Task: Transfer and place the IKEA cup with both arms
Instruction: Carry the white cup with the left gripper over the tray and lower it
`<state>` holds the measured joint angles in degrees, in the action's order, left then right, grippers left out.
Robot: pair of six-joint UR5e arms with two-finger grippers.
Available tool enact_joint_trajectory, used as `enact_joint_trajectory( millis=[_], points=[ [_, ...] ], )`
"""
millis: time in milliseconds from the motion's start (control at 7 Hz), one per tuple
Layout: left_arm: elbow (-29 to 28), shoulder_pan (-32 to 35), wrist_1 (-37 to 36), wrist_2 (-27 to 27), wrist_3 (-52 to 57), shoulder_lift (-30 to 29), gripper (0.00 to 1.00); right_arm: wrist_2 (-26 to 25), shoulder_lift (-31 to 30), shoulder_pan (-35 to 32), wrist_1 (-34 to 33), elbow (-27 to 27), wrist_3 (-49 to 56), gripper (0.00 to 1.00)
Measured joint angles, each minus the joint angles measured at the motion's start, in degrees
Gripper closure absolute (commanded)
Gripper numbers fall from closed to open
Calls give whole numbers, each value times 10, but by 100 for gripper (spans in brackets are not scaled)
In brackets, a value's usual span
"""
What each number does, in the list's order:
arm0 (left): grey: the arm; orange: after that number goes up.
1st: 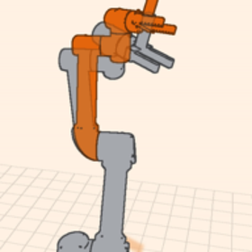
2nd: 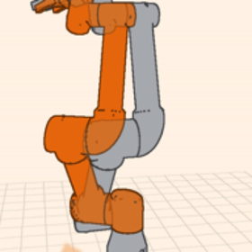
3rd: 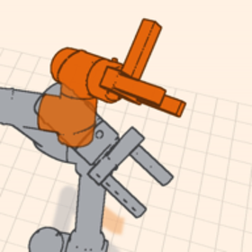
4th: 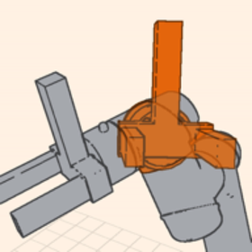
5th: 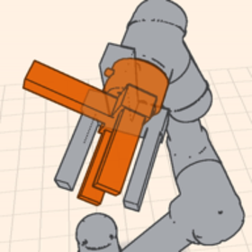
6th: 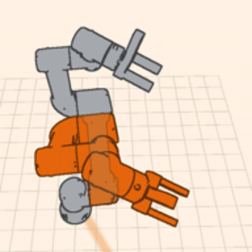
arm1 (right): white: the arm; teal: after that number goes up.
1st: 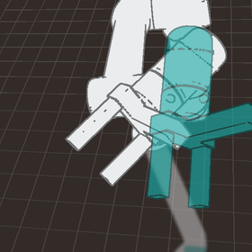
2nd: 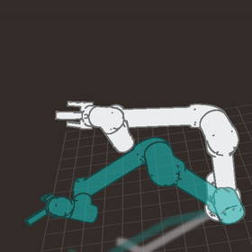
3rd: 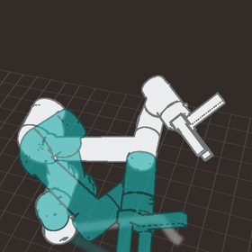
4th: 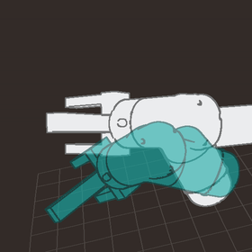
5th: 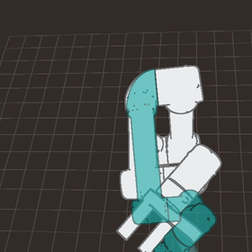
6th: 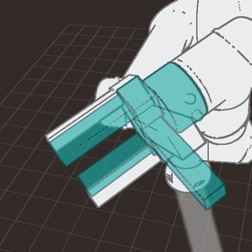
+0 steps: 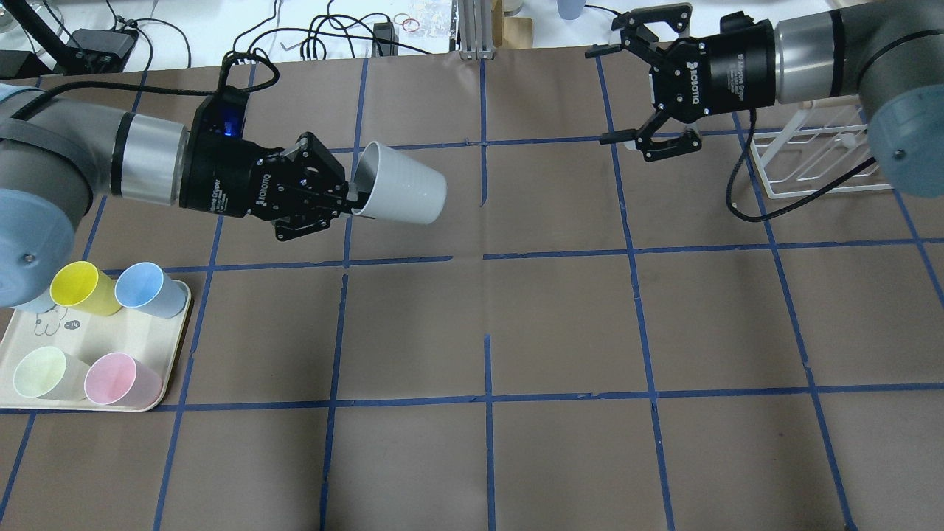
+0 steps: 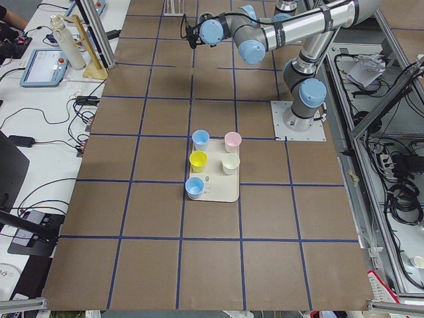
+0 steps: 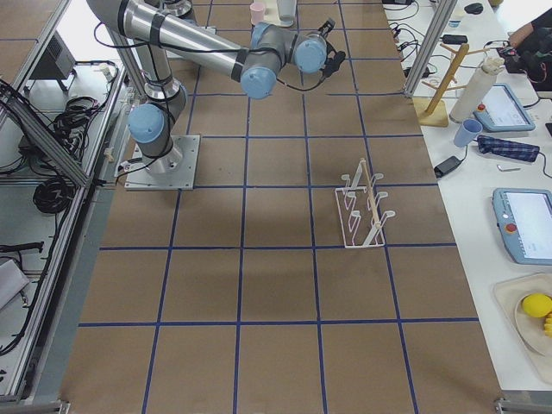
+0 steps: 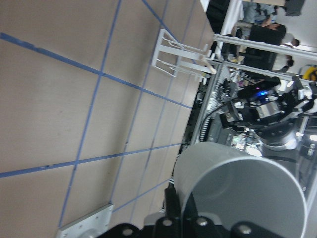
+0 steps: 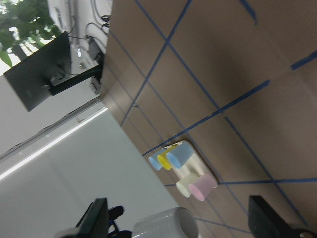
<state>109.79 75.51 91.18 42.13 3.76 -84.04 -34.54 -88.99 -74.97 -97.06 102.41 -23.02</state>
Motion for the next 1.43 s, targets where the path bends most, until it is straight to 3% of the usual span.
enact_joint_trajectory(
  millis=[286, 571, 714, 857, 1143, 1429],
  points=[
    [-24, -30, -6, 174, 19, 7, 100, -191, -60, -5, 7, -6, -19, 0],
    [-51, -89, -2, 335, 125, 6, 100, -372, -76, -50, 37, -24, -20, 0],
    [-57, -143, -2, 386, 214, 3, 100, -464, -77, -95, 60, -36, -11, 0],
    [-60, -216, -5, 407, 314, -6, 100, -519, -78, -133, 71, -34, 3, 0],
    [-79, -327, -25, 428, 473, -39, 100, -543, -83, -159, 69, -23, 40, 0],
    [-114, -398, -57, 459, 598, -91, 100, -549, -89, -157, 67, -23, 102, 0]
  ],
)
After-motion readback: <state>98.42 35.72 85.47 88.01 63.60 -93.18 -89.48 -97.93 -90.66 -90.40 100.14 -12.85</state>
